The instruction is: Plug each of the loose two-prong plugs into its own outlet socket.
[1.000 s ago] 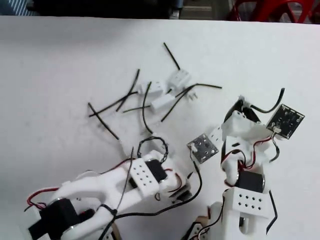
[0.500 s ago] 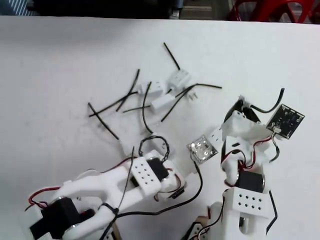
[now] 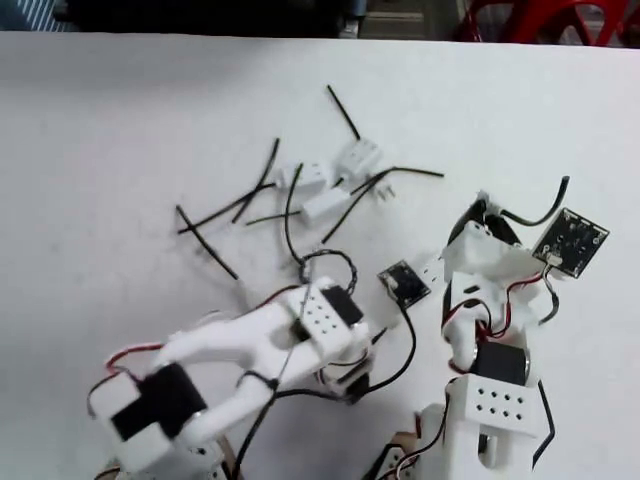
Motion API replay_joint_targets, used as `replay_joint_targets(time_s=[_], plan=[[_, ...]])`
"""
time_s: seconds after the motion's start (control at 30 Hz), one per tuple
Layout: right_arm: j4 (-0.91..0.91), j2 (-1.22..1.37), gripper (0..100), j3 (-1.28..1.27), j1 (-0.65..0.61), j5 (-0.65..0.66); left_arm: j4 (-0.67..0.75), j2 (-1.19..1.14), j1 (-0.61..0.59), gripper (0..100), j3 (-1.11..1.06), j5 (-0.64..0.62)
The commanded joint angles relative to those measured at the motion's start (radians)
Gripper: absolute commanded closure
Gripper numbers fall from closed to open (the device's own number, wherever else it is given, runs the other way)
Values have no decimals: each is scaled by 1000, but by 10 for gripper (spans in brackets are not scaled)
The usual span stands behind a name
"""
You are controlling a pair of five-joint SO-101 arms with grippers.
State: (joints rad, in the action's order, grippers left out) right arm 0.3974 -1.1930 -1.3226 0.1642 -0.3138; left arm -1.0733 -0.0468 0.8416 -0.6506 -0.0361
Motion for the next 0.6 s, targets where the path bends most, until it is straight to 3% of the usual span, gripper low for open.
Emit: replay_joint_targets(time_s=[0.0, 0.17, 0.23, 0.4, 0.57], plan=[[-18, 2, 981, 9, 1, 0, -3, -97, -15, 740, 94, -6], [-16, 2, 981, 9, 1, 0, -95, -170, -15, 992, 186, -2], [-16, 2, 981, 9, 1, 0, -138, -174, -15, 954, 190, -5], [-16, 2, 981, 9, 1, 0, -226, -134, -33, 980, 193, -5], [-16, 2, 981, 9, 1, 0, -287, -24, -120, 979, 189, 0]])
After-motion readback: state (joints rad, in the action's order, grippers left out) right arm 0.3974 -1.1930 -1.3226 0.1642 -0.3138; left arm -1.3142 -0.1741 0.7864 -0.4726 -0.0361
